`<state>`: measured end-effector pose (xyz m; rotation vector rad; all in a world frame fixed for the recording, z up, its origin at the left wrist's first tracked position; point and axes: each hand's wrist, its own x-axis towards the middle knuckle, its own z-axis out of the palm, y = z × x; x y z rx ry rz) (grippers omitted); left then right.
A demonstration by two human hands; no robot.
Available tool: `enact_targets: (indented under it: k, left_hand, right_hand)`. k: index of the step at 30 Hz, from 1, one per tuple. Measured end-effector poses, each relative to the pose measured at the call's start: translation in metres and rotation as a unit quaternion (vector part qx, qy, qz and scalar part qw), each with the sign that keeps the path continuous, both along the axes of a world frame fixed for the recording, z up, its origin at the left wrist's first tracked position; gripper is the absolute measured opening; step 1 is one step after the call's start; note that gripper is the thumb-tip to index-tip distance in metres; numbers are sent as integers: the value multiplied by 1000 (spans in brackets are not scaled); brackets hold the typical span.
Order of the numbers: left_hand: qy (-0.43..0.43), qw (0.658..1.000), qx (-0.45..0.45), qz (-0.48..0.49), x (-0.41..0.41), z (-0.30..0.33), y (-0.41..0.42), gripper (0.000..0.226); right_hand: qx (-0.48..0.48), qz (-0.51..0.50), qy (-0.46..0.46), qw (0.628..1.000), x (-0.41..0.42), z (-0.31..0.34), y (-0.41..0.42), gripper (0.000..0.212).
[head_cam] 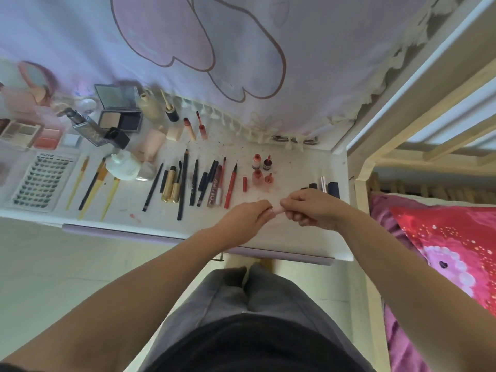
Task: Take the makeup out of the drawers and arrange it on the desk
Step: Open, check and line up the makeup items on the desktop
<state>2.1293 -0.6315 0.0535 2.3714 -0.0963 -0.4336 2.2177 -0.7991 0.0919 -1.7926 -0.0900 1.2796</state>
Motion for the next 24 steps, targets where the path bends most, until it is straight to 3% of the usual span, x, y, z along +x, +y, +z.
enact_targets:
  k: [4, 7, 9, 12, 14, 16, 20, 24]
  left_hand:
    - [7, 998, 28, -54, -4, 10, 19, 18]
    - [37, 996, 30, -82, -9, 13, 31, 18]
    - [99, 993, 18, -56, -20, 14, 60, 20]
    - [153, 984, -72, 50, -42, 18, 102, 19]
    - [125, 985, -95, 73, -44, 19, 96, 14]
    - [98, 984, -122, 82, -35, 15, 71, 7]
    - [62, 979, -130, 147, -21, -1, 45, 21]
    - [-48, 978, -68, 190, -6, -12, 34, 22]
  right_hand:
    - [38, -55, 73, 995, -15, 0, 9, 17]
    - [47, -67, 77, 994, -24, -4, 13, 14]
    - [44, -119, 51, 991, -16, -2, -4, 11]
    - [61, -203, 20, 977, 3, 6, -30, 13]
    - [72, -180, 15, 981, 0, 6, -22, 11]
    - [64, -137, 3, 989, -10, 0, 1, 25]
    - [67, -144, -40, 987, -22, -16, 16, 29]
    - [-27, -86, -203, 975, -32, -40, 25, 26]
